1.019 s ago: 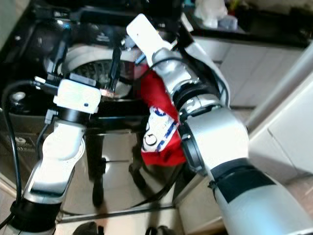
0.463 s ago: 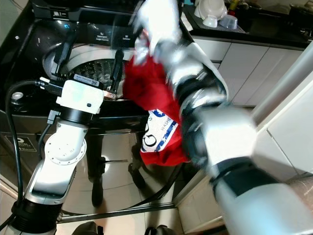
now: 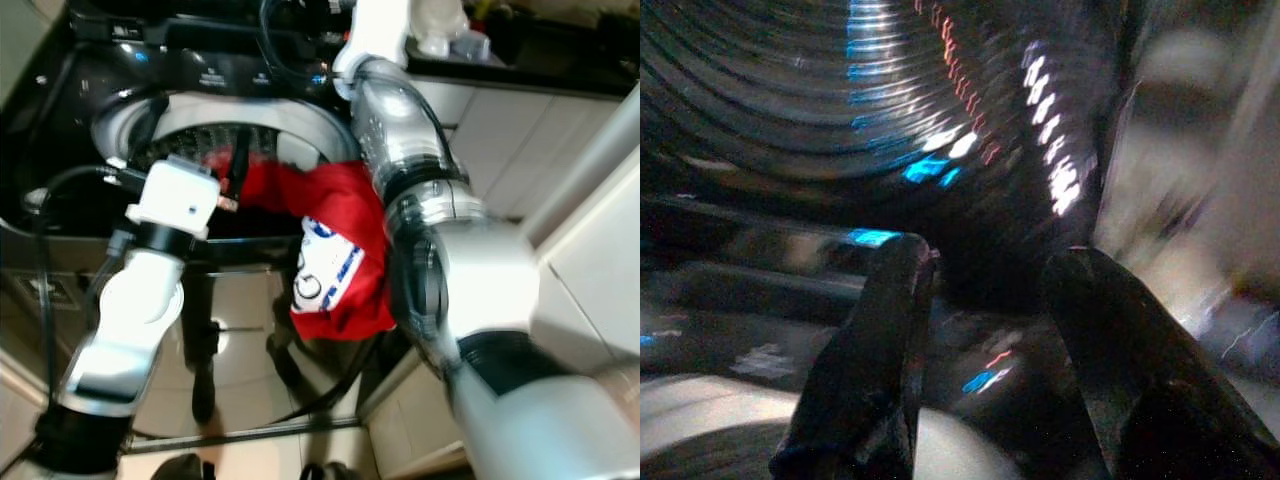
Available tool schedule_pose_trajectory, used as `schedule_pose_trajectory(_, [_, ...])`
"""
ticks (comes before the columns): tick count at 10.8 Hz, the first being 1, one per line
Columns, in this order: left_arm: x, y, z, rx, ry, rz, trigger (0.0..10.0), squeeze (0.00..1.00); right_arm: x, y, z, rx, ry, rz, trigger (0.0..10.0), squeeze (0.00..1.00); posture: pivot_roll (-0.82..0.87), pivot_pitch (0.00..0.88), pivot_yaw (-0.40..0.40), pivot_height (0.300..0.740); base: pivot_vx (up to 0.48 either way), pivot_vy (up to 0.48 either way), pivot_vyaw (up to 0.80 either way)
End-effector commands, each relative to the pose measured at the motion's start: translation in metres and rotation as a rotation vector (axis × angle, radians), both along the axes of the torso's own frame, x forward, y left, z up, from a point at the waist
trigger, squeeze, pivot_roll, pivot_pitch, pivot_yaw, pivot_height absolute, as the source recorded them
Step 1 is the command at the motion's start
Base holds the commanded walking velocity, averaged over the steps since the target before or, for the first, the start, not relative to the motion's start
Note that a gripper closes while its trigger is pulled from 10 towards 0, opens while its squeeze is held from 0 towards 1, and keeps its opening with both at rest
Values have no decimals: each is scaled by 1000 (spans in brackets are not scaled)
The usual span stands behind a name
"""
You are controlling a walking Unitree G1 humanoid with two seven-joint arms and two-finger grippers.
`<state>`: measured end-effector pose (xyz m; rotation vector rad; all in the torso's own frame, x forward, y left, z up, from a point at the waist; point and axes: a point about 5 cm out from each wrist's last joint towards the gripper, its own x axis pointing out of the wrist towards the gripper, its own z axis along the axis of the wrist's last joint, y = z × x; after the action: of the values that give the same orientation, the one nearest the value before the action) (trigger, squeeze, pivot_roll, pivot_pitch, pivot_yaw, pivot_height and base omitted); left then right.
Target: Clothes washing
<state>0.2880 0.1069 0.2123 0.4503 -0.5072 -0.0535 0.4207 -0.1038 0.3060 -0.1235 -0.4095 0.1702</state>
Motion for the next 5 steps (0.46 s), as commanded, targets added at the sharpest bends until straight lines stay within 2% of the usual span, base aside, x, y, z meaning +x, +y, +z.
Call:
schedule_pose_trajectory(1, [1,7,-8,-22,56,30,10000,0,-10,-10,-2,-38,-161,-44,10000,0,138,0,-104,740,0,0,0])
schedule_pose_trajectory(2, [-2,12,-5,-34,32,45,10000,0,-25,-19,-21,-41,-238,-59,10000,0,127,0,-96,740,0,0,0])
schedule_pose_trajectory(3, [-4,12,-5,-14,16,42,10000,0,-48,-31,-52,-1,-223,-85,10000,0,95,0,-84,740,0,0,0])
schedule_pose_trajectory(4, [-3,12,-7,-8,23,47,10000,0,-59,-34,-71,-10,-196,-89,10000,0,79,0,-74,740,0,0,0])
schedule_pose_trajectory(5, [-3,12,-7,-11,27,41,10000,0,-92,-45,-102,-85,-200,-110,10000,0,64,0,-58,740,0,0,0])
